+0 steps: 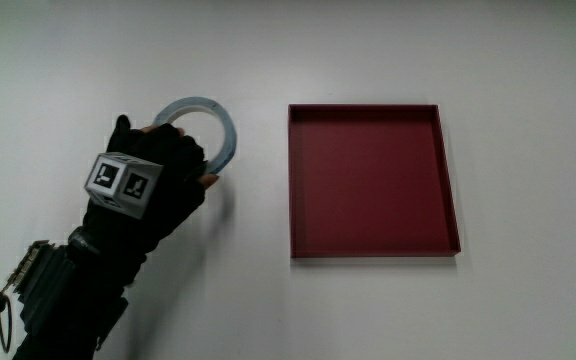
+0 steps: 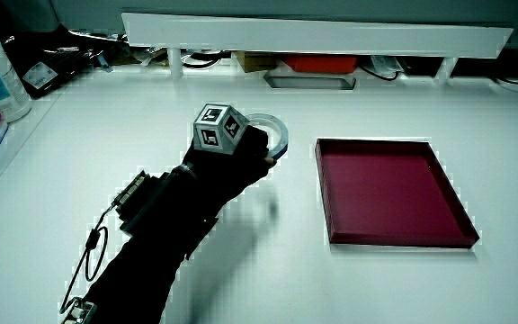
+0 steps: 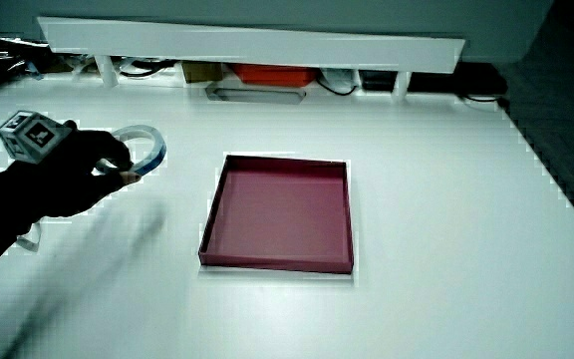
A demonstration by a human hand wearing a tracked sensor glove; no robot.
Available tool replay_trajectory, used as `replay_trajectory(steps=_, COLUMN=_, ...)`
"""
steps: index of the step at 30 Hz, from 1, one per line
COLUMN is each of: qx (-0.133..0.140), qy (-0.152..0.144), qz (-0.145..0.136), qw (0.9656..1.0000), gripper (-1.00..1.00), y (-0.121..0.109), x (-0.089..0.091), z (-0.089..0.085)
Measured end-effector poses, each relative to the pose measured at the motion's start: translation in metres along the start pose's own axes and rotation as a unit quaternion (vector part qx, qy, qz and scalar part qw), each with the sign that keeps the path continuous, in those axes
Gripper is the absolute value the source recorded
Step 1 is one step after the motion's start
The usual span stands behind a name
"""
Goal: Place blue tape
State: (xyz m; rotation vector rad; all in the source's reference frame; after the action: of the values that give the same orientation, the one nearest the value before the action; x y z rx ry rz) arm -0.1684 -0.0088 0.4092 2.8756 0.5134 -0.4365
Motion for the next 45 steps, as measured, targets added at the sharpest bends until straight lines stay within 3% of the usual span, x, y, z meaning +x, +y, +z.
replay_trajectory(steps=1, qx=-0.006, qy=-0.016, qz=0.022, qw=0.9996, gripper=0.00, y=-0.002, x=-0.009, z=-0.007)
replay_trajectory(steps=2, qx=-0.010, qy=-0.006, qz=0.027, qw=0.9996, gripper=0.00, y=-0.002, x=-0.013, z=-0.009)
replay_trajectory(steps=3, qx=-0.016, qy=-0.020, qz=0.034, qw=0.9991, gripper=0.00, y=-0.002, x=-0.020, z=-0.015)
replay_trajectory(steps=11, qx=-0.045, qy=-0.010, qz=0.087, qw=0.9952, gripper=0.00, y=-0.004, x=-0.051, z=-0.045)
replay_trajectory(steps=13, qx=-0.053, qy=0.015, qz=0.093, qw=0.9942, gripper=0.00, y=-0.003, x=-0.053, z=-0.048)
replay_trajectory(steps=15, qx=-0.057, qy=0.013, qz=0.107, qw=0.9926, gripper=0.00, y=-0.004, x=-0.061, z=-0.054)
replay_trajectory(steps=16, qx=-0.052, qy=0.029, qz=0.100, qw=0.9932, gripper=0.00, y=-0.004, x=-0.062, z=-0.054)
replay_trajectory(steps=17, qx=-0.052, qy=0.021, qz=0.105, qw=0.9928, gripper=0.00, y=-0.005, x=-0.066, z=-0.058)
replay_trajectory(steps=23, qx=-0.057, qy=0.040, qz=0.127, qw=0.9894, gripper=0.00, y=-0.007, x=-0.081, z=-0.068)
replay_trajectory(steps=28, qx=-0.061, qy=0.058, qz=0.156, qw=0.9842, gripper=0.00, y=-0.010, x=-0.095, z=-0.076)
replay_trajectory(steps=29, qx=-0.059, qy=0.055, qz=0.159, qw=0.9840, gripper=0.00, y=-0.010, x=-0.092, z=-0.071)
replay_trajectory(steps=30, qx=-0.048, qy=0.031, qz=0.158, qw=0.9858, gripper=0.00, y=-0.010, x=-0.093, z=-0.072)
replay_trajectory(steps=34, qx=-0.065, qy=0.041, qz=0.172, qw=0.9821, gripper=0.00, y=-0.012, x=-0.096, z=-0.074)
replay_trajectory(steps=36, qx=-0.062, qy=0.035, qz=0.169, qw=0.9831, gripper=0.00, y=-0.013, x=-0.096, z=-0.074)
replay_trajectory(steps=42, qx=-0.056, qy=0.034, qz=0.174, qw=0.9826, gripper=-0.27, y=-0.015, x=-0.098, z=-0.074)
replay_trajectory(steps=45, qx=-0.070, qy=0.024, qz=0.177, qw=0.9814, gripper=-0.41, y=-0.017, x=-0.102, z=-0.077)
